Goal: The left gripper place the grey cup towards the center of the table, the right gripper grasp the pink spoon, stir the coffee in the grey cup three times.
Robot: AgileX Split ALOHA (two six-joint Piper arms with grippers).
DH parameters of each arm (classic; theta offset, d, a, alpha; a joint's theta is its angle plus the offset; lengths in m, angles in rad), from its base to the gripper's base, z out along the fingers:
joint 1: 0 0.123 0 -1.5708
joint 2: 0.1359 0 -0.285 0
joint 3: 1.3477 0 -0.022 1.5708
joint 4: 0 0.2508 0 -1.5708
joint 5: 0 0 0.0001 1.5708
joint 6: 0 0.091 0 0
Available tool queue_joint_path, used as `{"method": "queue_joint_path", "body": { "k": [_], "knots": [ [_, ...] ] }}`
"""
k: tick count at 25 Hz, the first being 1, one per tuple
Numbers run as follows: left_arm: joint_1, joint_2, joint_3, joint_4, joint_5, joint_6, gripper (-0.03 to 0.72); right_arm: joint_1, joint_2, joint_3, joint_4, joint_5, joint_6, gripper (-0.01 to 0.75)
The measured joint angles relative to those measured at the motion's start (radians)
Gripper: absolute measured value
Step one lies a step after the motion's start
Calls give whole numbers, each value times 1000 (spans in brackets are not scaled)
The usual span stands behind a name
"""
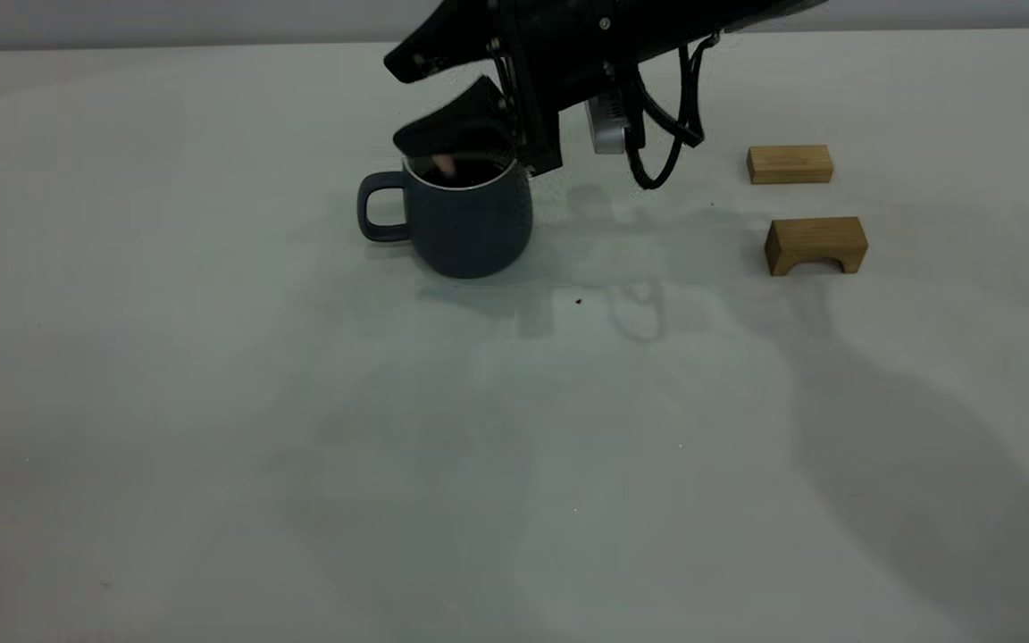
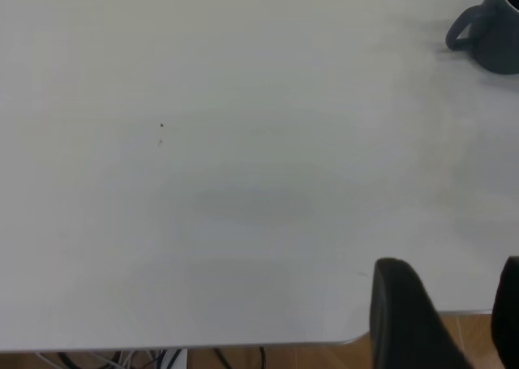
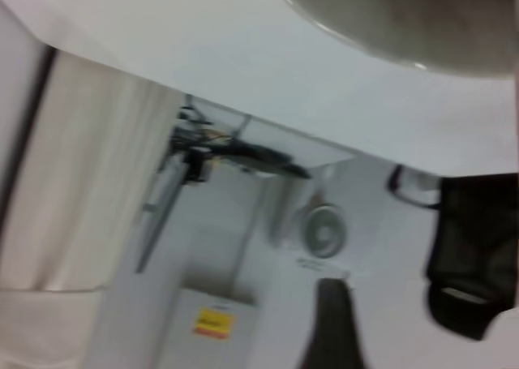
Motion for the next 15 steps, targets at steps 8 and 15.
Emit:
{"method": "queue_joint_path", "body": {
  "k": [8,15],
  "knots": [
    [0,0,0,0,0,0,342,-4,-245,0,-388,34,-107,662],
    [0,0,0,0,0,0,342,-18,-502,0,-737,156,-130,446]
  ]
}}
